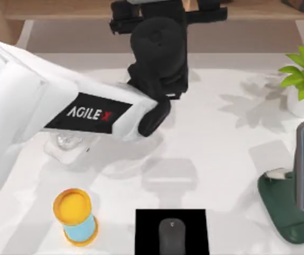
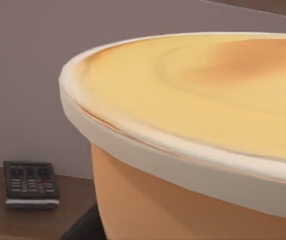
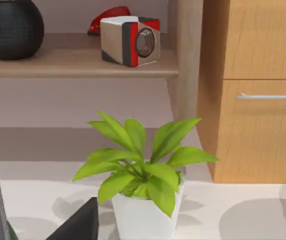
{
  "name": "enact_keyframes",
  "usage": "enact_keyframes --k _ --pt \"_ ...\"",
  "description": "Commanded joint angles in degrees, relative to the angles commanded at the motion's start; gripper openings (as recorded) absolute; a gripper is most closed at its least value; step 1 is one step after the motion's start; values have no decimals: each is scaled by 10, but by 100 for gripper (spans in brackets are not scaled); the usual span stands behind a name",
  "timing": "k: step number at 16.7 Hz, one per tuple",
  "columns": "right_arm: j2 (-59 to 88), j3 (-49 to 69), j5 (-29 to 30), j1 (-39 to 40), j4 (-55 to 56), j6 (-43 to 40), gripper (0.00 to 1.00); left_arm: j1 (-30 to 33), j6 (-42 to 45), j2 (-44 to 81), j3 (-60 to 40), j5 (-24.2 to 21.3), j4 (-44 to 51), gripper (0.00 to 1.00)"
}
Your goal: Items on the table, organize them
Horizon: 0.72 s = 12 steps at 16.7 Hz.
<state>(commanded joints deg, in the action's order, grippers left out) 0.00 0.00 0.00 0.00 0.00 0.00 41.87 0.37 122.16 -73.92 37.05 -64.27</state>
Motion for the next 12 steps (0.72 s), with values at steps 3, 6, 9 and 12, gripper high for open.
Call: enact_keyframes --k 3,6,9,12 --pt "0 0 0 0 0 0 100 -54 0 -24 -12 -53 54 0" --pt "0 0 0 0 0 0 100 -112 1 -41 -20 -106 112 0" --pt "0 0 0 0 0 0 100 -168 1 -55 -30 -155 167 0" --pt "0 0 0 0 0 0 100 -216 1 -65 -40 -197 214 0"
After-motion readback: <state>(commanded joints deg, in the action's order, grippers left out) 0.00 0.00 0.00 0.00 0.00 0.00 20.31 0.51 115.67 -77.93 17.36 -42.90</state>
